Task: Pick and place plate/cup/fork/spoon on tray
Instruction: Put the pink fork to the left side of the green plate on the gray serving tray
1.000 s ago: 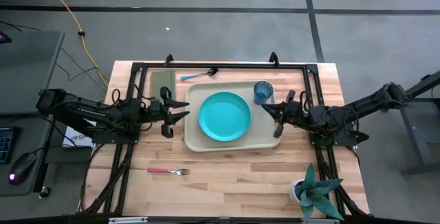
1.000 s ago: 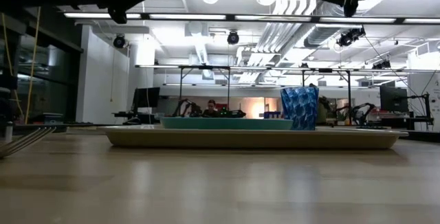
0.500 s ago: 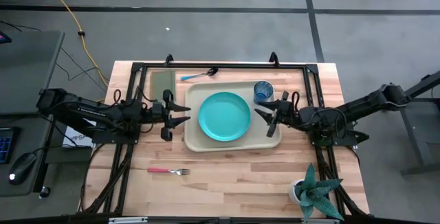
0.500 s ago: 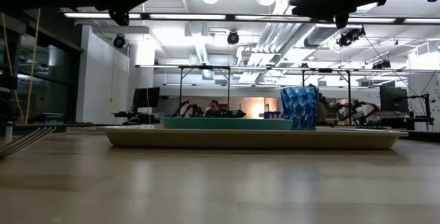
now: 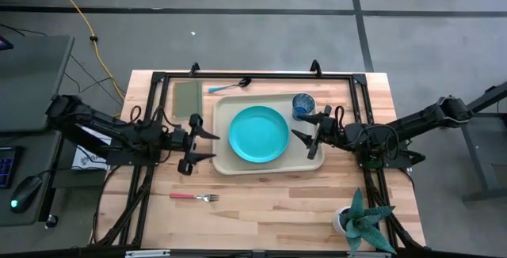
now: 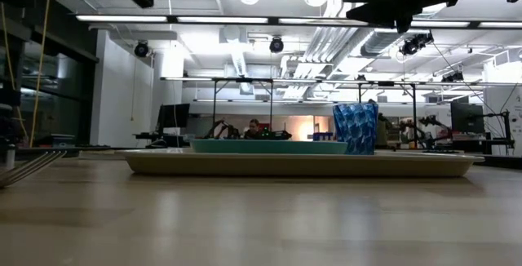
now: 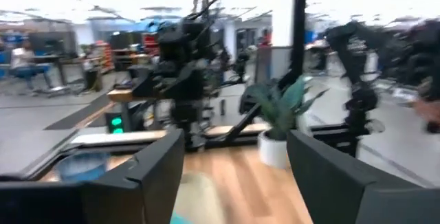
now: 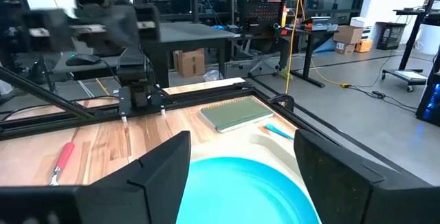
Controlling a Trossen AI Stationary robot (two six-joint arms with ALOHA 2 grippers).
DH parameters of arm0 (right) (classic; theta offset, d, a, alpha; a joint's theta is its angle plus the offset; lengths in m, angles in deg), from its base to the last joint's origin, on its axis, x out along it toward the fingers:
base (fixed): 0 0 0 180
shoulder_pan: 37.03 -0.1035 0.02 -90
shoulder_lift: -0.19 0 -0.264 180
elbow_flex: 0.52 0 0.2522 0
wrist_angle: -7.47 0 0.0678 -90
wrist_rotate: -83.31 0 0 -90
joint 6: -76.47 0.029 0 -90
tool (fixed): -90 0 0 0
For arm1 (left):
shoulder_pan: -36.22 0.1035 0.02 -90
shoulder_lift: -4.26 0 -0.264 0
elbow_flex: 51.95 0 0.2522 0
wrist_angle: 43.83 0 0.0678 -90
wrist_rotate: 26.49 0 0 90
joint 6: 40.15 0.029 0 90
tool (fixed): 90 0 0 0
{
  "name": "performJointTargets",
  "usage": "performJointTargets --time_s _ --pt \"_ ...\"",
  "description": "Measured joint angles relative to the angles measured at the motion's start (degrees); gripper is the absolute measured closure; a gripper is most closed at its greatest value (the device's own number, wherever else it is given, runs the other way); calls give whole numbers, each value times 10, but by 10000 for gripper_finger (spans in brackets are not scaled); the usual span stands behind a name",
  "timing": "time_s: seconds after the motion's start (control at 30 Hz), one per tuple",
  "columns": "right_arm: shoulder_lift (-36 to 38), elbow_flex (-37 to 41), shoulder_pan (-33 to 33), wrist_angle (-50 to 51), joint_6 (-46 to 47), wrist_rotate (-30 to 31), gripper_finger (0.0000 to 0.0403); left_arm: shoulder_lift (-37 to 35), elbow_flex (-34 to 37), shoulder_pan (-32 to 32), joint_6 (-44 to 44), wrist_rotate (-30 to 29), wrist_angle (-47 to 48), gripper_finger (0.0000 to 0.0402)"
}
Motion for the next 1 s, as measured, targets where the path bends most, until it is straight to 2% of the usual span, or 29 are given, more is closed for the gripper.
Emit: performJointTargets --time_s 0.13,0.2,0.27,0.33,0.43,0.57,0.73,1.0 --pt "0 0 0 0 0 0 150 35 -58 -56 -4 -19 69 155" --pt "0 0 0 0 0 0 150 59 -108 -91 -11 -54 158 157" --pt "0 0 0 1 0 0 150 94 -163 -130 -42 -96 286 158" --pt "0 0 0 4 0 0 150 134 -222 -168 -105 -124 425 158" --pt "0 0 0 6 0 0 150 198 -294 -223 -243 -130 613 158" --pt "0 0 0 9 0 0 150 279 -344 -285 -420 -117 771 158" --pt "0 0 0 10 0 0 150 358 -350 -336 -536 -100 820 158" --pt "0 0 0 24 16 0 150 445 -350 -339 -547 -66 771 158"
